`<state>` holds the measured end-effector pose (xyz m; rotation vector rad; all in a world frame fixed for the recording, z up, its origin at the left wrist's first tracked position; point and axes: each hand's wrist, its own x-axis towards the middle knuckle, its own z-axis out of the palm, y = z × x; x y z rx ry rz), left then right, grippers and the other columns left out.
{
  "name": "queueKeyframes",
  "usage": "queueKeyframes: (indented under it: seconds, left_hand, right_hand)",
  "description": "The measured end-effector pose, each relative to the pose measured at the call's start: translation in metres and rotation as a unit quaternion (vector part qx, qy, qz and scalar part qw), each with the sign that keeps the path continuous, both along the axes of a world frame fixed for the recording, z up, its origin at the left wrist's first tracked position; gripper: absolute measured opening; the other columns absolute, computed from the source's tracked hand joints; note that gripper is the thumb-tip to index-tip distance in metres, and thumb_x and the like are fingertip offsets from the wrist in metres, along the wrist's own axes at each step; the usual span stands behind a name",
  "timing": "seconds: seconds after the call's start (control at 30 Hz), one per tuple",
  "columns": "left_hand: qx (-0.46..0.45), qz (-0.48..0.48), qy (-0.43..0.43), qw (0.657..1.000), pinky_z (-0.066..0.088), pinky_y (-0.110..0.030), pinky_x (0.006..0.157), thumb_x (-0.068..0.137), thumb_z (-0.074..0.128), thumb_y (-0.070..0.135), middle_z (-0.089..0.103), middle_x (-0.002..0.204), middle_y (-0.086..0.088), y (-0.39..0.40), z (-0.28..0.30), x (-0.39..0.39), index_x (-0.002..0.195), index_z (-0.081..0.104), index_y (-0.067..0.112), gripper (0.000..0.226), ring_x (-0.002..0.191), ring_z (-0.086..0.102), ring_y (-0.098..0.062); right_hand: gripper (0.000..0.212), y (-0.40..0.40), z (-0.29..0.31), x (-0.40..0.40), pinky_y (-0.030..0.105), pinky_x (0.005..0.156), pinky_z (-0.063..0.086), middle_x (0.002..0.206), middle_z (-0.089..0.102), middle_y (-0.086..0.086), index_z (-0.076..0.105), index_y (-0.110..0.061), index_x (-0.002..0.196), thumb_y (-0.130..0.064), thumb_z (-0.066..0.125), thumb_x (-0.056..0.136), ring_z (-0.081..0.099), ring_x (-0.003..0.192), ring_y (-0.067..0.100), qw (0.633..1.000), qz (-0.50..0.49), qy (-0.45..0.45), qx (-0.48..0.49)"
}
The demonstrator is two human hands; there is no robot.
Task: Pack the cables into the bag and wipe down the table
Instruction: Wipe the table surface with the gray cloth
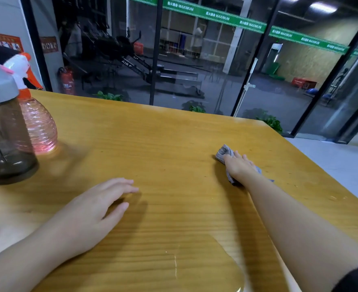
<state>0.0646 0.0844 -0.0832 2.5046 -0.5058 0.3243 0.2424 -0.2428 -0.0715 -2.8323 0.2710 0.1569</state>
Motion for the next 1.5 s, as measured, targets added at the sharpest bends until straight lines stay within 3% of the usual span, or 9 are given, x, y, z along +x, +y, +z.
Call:
queueKeyframes:
  seconds: [0.3,0.67,0.87,0.93,1.03,1.17,1.23,1.4,1.5]
  left_hand:
    - [0.017,-0.021,0.004,1.0,0.014,0.004,0.094,0.092,0.046,0.033,0.027,0.127,0.043,0.0,-0.005,0.005,0.117,0.044,0.052,0.03,0.12,0.017,0.028]
    - [0.006,-0.007,-0.008,1.0,0.023,-0.005,0.095,0.091,0.049,0.03,0.033,0.124,0.04,0.003,0.003,-0.002,0.112,0.046,0.052,0.031,0.118,0.03,0.02]
    - [0.005,-0.004,-0.001,1.0,0.026,-0.005,0.092,0.091,0.049,0.031,0.039,0.125,0.035,0.005,0.003,-0.003,0.113,0.048,0.05,0.029,0.116,0.037,0.015]
    - [0.006,-0.007,0.003,1.0,0.026,-0.002,0.091,0.091,0.049,0.031,0.04,0.124,0.034,0.006,0.003,-0.003,0.112,0.047,0.05,0.028,0.115,0.037,0.016]
    - [0.008,-0.006,0.003,1.0,0.027,-0.003,0.09,0.091,0.048,0.033,0.039,0.123,0.037,0.006,0.003,-0.004,0.108,0.046,0.054,0.027,0.113,0.036,0.02]
    - [0.008,-0.014,-0.001,1.0,0.026,-0.002,0.091,0.091,0.049,0.033,0.038,0.122,0.039,0.005,0.003,-0.005,0.105,0.045,0.056,0.027,0.112,0.033,0.023]
    - [0.014,-0.014,0.002,1.0,0.027,-0.003,0.09,0.091,0.047,0.035,0.037,0.122,0.039,0.005,0.003,-0.006,0.107,0.045,0.055,0.026,0.112,0.034,0.022]
    - [0.033,-0.007,-0.001,0.999,0.025,0.0,0.09,0.092,0.049,0.031,0.041,0.118,0.036,0.004,0.002,-0.006,0.116,0.053,0.042,0.027,0.112,0.04,0.014]
    - [0.038,-0.009,0.003,0.999,0.029,-0.007,0.09,0.092,0.049,0.032,0.042,0.112,0.04,0.004,0.003,-0.006,0.115,0.053,0.042,0.026,0.111,0.042,0.012]
  right_hand:
    - [0.061,0.074,0.008,0.003,0.034,0.115,0.002,0.159,0.005,-0.003,0.01,-0.019,0.151,-0.047,0.022,0.099,0.001,0.146,0.017,0.989,0.146,0.003,0.013]
    - [0.056,0.088,0.009,-0.045,0.037,0.117,0.002,0.159,0.006,-0.006,0.015,-0.041,0.148,-0.051,0.035,0.097,0.0,0.146,0.019,0.948,0.306,0.043,0.08]
    - [0.048,0.066,0.013,-0.074,0.028,0.111,0.004,0.156,0.014,-0.016,0.034,-0.05,0.138,-0.031,0.043,0.095,0.003,0.144,0.012,0.93,0.317,0.06,0.174]
    - [0.048,0.06,0.016,-0.081,0.017,0.104,0.004,0.154,0.019,-0.017,0.041,-0.048,0.135,-0.026,0.043,0.093,0.008,0.141,0.004,0.927,0.308,0.075,0.203]
    - [0.052,0.05,0.02,-0.091,0.027,0.114,0.007,0.151,0.031,-0.014,0.05,-0.038,0.134,-0.034,0.045,0.082,0.014,0.14,0.002,0.93,0.272,0.099,0.227]
    - [0.038,0.035,0.021,-0.103,0.05,0.111,0.025,0.131,0.053,0.025,0.055,0.018,0.111,-0.006,0.041,0.086,0.041,0.13,0.036,0.903,0.23,0.092,0.35]
    - [0.038,0.028,0.022,-0.108,0.048,0.107,0.033,0.124,0.054,0.032,0.049,0.027,0.106,-0.001,0.036,0.086,0.049,0.121,0.04,0.881,0.185,0.092,0.426]
    - [0.02,0.014,0.029,-0.108,0.047,0.074,0.055,0.079,0.059,0.024,0.051,0.0,0.084,-0.007,0.033,0.09,0.065,0.074,0.034,0.756,0.005,0.022,0.654]
    - [0.015,0.003,0.038,-0.095,0.049,0.091,0.048,0.082,0.065,0.012,0.057,-0.01,0.087,-0.02,0.047,0.09,0.064,0.084,0.029,0.732,-0.095,-0.09,0.668]
